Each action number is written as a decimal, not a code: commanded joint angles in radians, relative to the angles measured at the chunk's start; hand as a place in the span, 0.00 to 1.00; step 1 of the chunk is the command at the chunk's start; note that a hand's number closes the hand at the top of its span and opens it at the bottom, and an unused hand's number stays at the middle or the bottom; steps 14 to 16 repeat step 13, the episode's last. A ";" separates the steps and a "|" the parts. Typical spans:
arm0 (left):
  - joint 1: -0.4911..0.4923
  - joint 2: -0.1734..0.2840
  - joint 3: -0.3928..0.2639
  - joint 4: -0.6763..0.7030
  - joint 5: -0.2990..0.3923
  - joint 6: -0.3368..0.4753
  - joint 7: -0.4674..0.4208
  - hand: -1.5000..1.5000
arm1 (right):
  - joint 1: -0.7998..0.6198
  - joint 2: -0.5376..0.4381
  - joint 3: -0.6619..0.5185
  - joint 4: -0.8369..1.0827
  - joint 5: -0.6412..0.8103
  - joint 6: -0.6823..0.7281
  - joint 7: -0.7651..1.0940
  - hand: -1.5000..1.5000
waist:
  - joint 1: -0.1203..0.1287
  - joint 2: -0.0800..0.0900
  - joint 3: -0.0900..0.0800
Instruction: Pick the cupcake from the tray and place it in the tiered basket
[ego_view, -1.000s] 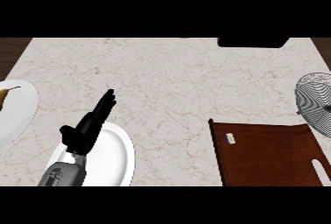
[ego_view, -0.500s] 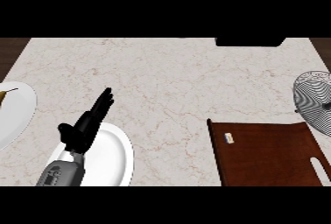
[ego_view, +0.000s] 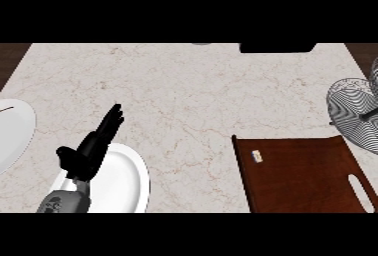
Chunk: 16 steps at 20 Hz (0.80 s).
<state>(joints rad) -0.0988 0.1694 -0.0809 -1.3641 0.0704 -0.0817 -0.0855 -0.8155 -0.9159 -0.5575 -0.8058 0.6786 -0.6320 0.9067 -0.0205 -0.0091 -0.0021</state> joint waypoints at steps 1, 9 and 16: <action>-0.010 -0.026 0.001 0.017 -0.021 0.042 -0.005 0.50 | 0.076 -0.053 -0.041 -0.133 0.040 -0.106 0.068 0.00 | -0.023 -0.003 0.000; 0.060 0.010 0.039 -0.013 0.010 0.021 -0.008 0.50 | 0.432 -0.007 -0.260 -0.570 -0.094 0.024 0.070 0.00 | -0.089 -0.022 0.001; 0.096 0.015 0.050 -0.049 0.012 0.036 0.000 0.50 | 0.592 0.033 -0.358 -0.746 -0.166 0.140 0.095 0.00 | -0.122 -0.032 0.001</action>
